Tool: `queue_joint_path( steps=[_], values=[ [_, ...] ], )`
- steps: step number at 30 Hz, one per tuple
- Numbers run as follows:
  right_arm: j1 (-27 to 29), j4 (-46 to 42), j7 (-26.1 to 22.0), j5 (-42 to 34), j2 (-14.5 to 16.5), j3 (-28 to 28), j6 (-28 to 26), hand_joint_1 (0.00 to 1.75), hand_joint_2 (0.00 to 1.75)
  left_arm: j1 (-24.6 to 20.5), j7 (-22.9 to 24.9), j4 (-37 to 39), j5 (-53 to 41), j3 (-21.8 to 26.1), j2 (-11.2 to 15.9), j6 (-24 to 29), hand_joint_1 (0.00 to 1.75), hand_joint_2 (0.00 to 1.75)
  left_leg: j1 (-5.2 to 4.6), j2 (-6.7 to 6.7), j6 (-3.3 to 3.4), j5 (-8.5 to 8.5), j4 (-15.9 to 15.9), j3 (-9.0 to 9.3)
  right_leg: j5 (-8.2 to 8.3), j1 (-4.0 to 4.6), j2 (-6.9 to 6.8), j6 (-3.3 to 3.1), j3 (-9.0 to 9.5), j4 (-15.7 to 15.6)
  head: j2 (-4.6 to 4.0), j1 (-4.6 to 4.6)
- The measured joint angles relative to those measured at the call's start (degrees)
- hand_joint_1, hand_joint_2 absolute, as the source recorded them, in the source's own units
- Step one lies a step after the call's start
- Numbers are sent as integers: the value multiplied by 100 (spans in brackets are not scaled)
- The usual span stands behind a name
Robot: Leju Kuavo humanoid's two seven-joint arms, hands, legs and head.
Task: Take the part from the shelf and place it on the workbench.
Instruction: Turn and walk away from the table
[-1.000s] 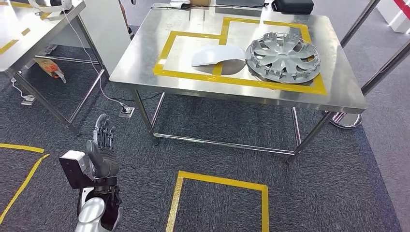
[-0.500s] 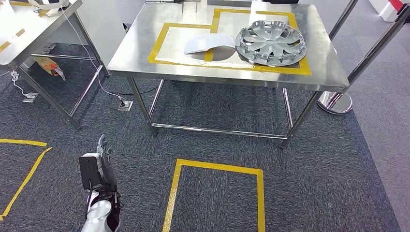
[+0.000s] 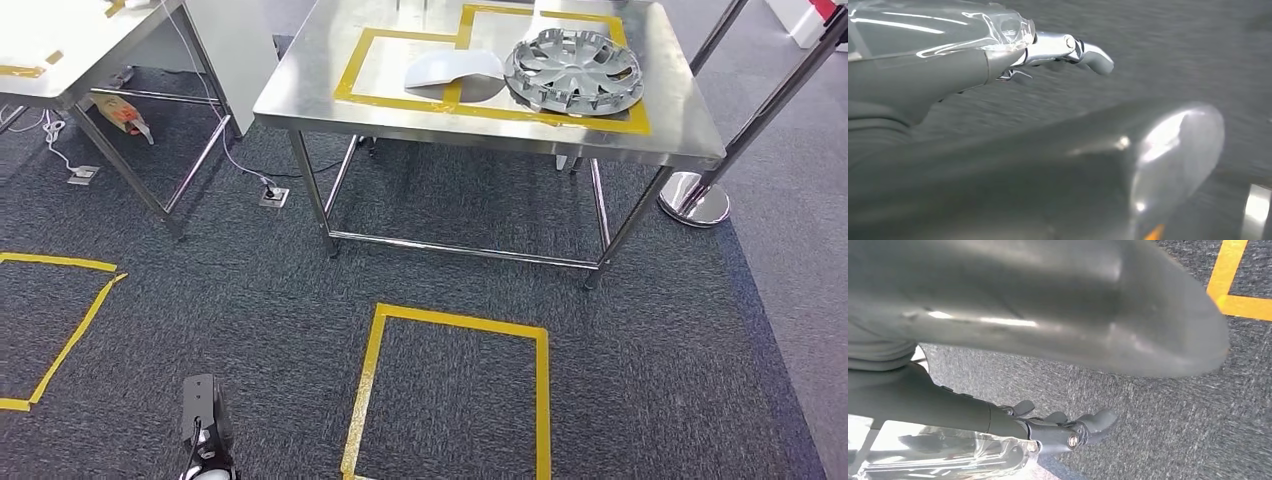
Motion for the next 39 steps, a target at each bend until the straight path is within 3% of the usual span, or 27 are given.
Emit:
queue_joint_path(
  steps=[1, 2, 4, 5, 6, 8, 9, 10, 11, 12, 14, 16, 17, 19, 20, 21, 24, 25, 26, 28, 29, 30, 32, 33, 35, 37, 39],
  values=[
    [-9, -1, 0, -4, 1, -4, 9, 0, 0, 27, 163, 74, -35, 18, 16, 31, 0, 0, 0, 0, -32, 44, 26, -38, -92, 12, 6, -20, 227, -364, 0, -3],
    [-14, -2, 0, -10, 1, -8, 19, 0, 0, 59, 329, 139, -76, 30, 33, 59, 0, 0, 3, 1, -69, 88, 37, -59, -175, 30, 10, -41, 330, -563, 0, -8],
    [-8, -1, 0, -30, 9, -27, 35, 0, 0, 144, 637, 262, -164, 38, 79, 111, 0, 0, 24, -6, -144, 142, 42, -87, -134, 42, 2, -113, 273, -601, 0, -13],
    [-6, -1, 0, -40, 13, -43, 39, 0, 0, 199, 791, 315, -207, 37, 100, 131, 0, 0, 37, -19, -181, 40, 102, -121, -75, 37, -6, -164, 219, -597, 0, -19],
    [-5, 0, 0, -51, 18, -61, 42, 0, 0, 251, 942, 364, -248, 36, 121, 147, 0, 0, 48, -31, -215, -170, 252, -175, -3, 27, -14, -208, 150, -601, 0, -39],
    [-7, 0, 0, -66, 21, -88, 43, 0, 0, 326, 1249, 450, -332, 31, 161, 171, 0, 0, 67, -45, -273, -790, 857, -335, 145, 21, -22, -257, -21, -595, 0, -94],
    [-5, 0, 0, -73, 21, -97, 43, 0, 0, 354, 1406, 487, -374, 25, 181, 176, 0, 0, 71, -45, -292, -1011, 1235, -406, 219, 24, -24, -257, -117, -586, 0, -115],
    [-5, 0, 0, -78, 21, -106, 43, 0, 0, 386, 1560, 523, -409, 15, 203, 174, 0, 0, 73, -44, -304, -1092, 1541, -432, 291, 25, -26, -252, -215, -571, 0, -126],
    [-5, 0, 0, -85, 21, -115, 43, 0, 0, 423, 1704, 553, -440, 4, 223, 171, 0, 0, 74, -44, -308, -1033, 1698, -384, 361, 26, -29, -243, -318, -550, 0, -136],
    [-4, 0, 0, -91, 21, -122, 42, 0, 0, 461, 1839, 578, -462, -8, 241, 168, 0, 0, 76, -44, -306, -881, 1663, -243, 425, 25, -30, -230, -420, -526, 0, -146],
    [-5, 0, 1, -98, 22, -133, 41, 0, 0, 514, 2062, 612, -484, -26, 276, 178, 0, 0, 76, -45, -292, -646, 1030, 325, 534, 29, -30, -191, -589, -477, 0, -169],
    [-13, 0, 1, -97, 24, -143, 40, 0, 0, 529, 2292, 638, -496, -45, 313, 202, 0, 0, 61, -56, -256, -726, 192, 912, 636, 45, -39, -132, -696, -438, 0, -177],
    [-18, 0, 1, -97, 24, -147, 40, 0, 0, 535, 2398, 652, -501, -55, 328, 211, 0, 0, 45, -62, -229, -796, -57, 1053, 694, 49, -48, -97, -736, -432, 0, -174],
    [-14, 0, 13, -97, 22, -154, 38, 0, 0, 574, 2558, 683, -498, -63, 352, 202, 0, 0, 29, -59, -136, -791, -177, 1007, 799, 35, -61, -26, -807, -433, 0, -160],
    [2, 1, 22, -97, 24, -156, 38, 0, 0, 598, 2608, 696, -492, -64, 359, 191, 0, 0, 29, -50, -80, -739, -174, 941, 752, 23, -57, 7, -849, -397, 0, -161],
    [21, 1, 32, -98, 26, -160, 37, 0, 0, 620, 2644, 707, -486, -63, 368, 182, 0, 0, 35, -41, -23, -675, -179, 874, 585, 16, -51, 34, -903, -274, 0, -145],
    [47, 2, 45, -96, 20, -176, 36, 0, 0, 644, 2720, 730, -476, -62, 392, 157, 0, 0, 23, -27, 63, -488, -179, 645, -257, 12, -33, 79, -1140, 696, 0, -53],
    [45, 2, 54, -92, 15, -179, 35, 0, 44, 647, 2784, 734, -464, -61, 396, 128, 0, 0, 13, -23, 68, -429, -176, 564, -366, 13, -31, 78, -1183, 1043, 0, -32],
    [45, 2, 69, -85, 11, -180, 35, 0, 87, 651, 2871, 738, -451, -62, 397, 97, 0, 0, 5, -17, 67, -371, -170, 480, -316, 14, -30, 69, -1166, 1273, 0, -20],
    [47, 2, 115, -67, 9, -180, 35, 0, 175, 664, 3086, 747, -430, -58, 398, 52, 0, 87, -3, -8, 51, -262, -141, 343, 36, 18, -30, 27, -856, 1153, 0, -7],
    [43, 1, 140, -57, 7, -181, 36, 0, 175, 669, 3220, 750, -431, -56, 397, 37, 0, 131, -5, -6, 36, -215, -121, 288, 148, 20, -29, 3, -553, 804, 0, -1],
    [34, 1, 165, -49, 4, -181, 35, 0, 175, 673, 3361, 752, -434, -54, 396, 18, 0, 175, -13, -4, 15, -178, -97, 246, 150, 25, -28, -18, -213, 336, 0, 7],
    [17, 0, 209, -38, 1, -180, 34, 0, 175, 674, 3620, 753, -479, -56, 395, -27, 0, 175, -25, -1, -37, -99, -62, 174, -26, 41, -27, -53, 258, -415, 0, 9],
    [10, 0, 228, -38, 2, -179, 29, 0, 175, 675, 3709, 753, -520, -63, 396, -45, 0, 175, -31, 2, -69, -60, -51, 139, -99, 48, -27, -72, 328, -597, 0, 9],
    [11, 1, 260, -42, 12, -180, 16, 0, 175, 680, 3828, 753, -620, -83, 393, -86, 0, 175, -31, -4, -136, -44, -10, 51, -114, 22, -28, -148, 284, -671, 0, -8],
    [19, 2, 254, -62, 21, -195, 19, 0, 175, 689, 3869, 754, -725, -120, 388, -156, 0, 175, -17, -25, -202, -304, 313, -108, -64, -4, -33, -234, 222, -689, 0, -62],
    [24, -3, 236, -144, 15, -208, 73, 0, 175, 710, 3861, 757, -829, -187, 392, -239, 0, 175, 12, -36, -253, -741, 1064, -381, -18, 12, -45, -276, 164, -679, 0, -118]
  ],
)
